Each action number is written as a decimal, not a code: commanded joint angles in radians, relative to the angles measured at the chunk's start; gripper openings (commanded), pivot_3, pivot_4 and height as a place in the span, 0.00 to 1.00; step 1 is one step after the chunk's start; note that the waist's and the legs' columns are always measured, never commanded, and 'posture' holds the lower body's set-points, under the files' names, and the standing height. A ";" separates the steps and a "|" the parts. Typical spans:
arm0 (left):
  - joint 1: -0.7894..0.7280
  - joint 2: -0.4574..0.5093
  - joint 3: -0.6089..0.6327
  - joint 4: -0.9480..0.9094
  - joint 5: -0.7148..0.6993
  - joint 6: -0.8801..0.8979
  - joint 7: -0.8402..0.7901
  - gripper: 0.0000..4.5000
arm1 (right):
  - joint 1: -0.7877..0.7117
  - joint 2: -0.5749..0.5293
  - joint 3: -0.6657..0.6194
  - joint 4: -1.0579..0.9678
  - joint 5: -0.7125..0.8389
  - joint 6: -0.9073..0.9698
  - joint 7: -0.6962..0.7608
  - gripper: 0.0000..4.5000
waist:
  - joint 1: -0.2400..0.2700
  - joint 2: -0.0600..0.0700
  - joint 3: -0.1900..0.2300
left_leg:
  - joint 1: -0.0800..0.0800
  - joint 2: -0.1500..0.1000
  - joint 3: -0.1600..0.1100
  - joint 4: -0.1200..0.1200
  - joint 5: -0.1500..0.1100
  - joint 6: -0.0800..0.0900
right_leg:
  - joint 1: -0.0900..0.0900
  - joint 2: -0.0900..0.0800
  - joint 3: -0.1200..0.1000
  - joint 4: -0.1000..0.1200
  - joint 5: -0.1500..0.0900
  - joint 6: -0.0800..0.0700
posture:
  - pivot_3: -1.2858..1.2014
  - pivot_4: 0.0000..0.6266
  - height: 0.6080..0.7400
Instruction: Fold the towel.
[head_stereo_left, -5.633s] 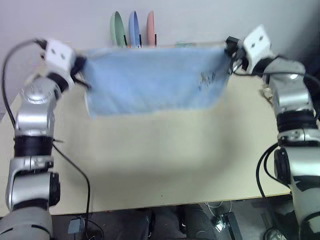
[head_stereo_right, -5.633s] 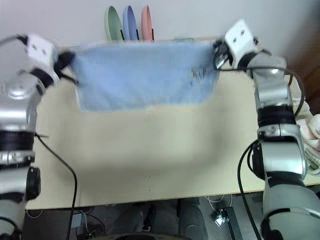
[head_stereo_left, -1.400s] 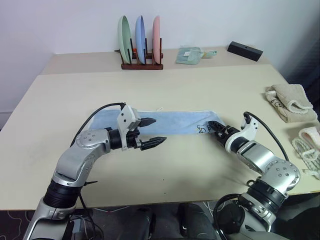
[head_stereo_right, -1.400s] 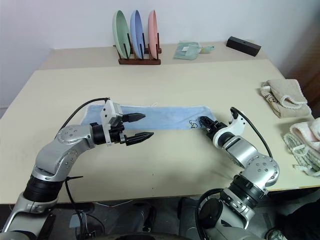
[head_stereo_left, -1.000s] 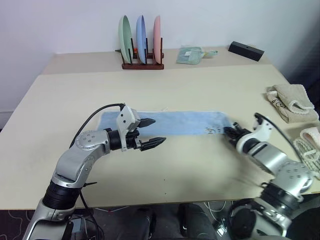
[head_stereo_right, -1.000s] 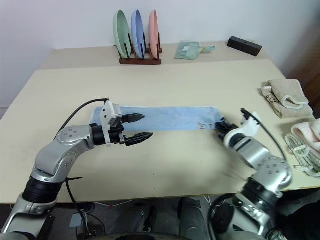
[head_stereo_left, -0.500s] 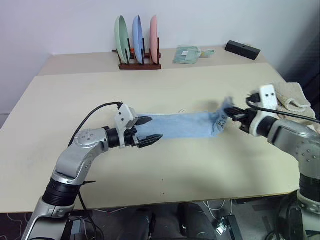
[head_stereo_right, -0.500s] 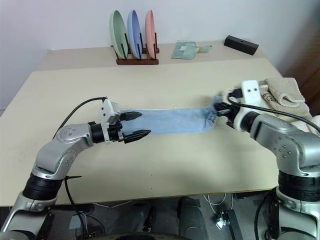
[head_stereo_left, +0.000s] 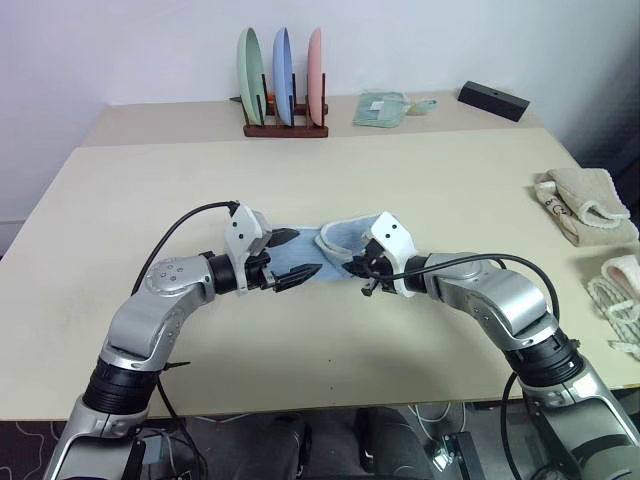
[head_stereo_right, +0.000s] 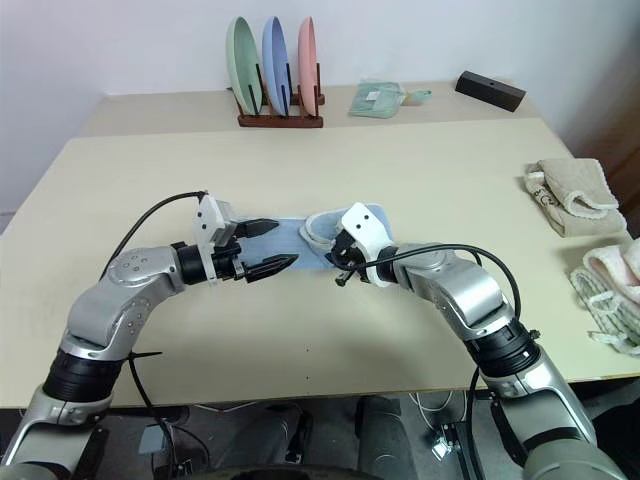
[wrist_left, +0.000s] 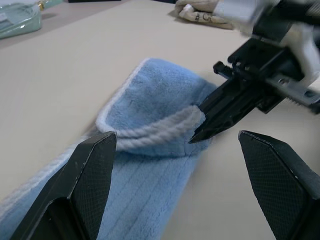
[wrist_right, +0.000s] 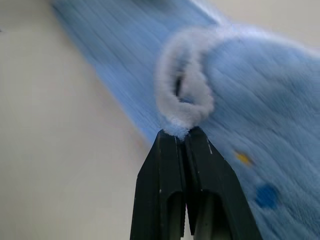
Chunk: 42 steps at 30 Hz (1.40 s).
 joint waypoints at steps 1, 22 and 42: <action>0.009 0.005 0.020 -0.045 -0.015 0.005 0.006 0.88 | 0.003 0.028 -0.022 -0.014 -0.027 -0.018 -0.001 0.01 | 0.000 0.000 0.000 | 0.000 0.000 0.000 0.000 0.000 0.000 | 0.000 0.000 0.000 0.000 0.000 0.000 | 0.52 0.24 1.00; 0.136 0.085 0.218 -0.024 -0.016 0.029 0.078 0.88 | 0.026 -0.004 -0.233 0.008 -0.068 -0.240 0.121 0.44 | -0.007 0.000 0.000 | 0.003 0.001 0.001 -0.001 0.000 -0.001 | 0.001 0.001 0.001 0.002 0.000 0.000 | 0.52 0.24 1.00; 0.381 -0.026 0.261 -0.263 -0.108 0.155 0.270 0.88 | 0.017 0.163 -0.146 0.367 -0.300 -0.622 0.155 0.01 | 0.000 -0.001 -0.001 | 0.005 0.001 0.001 -0.002 0.000 -0.001 | 0.003 0.001 0.001 0.001 0.000 0.000 | 0.52 0.24 1.00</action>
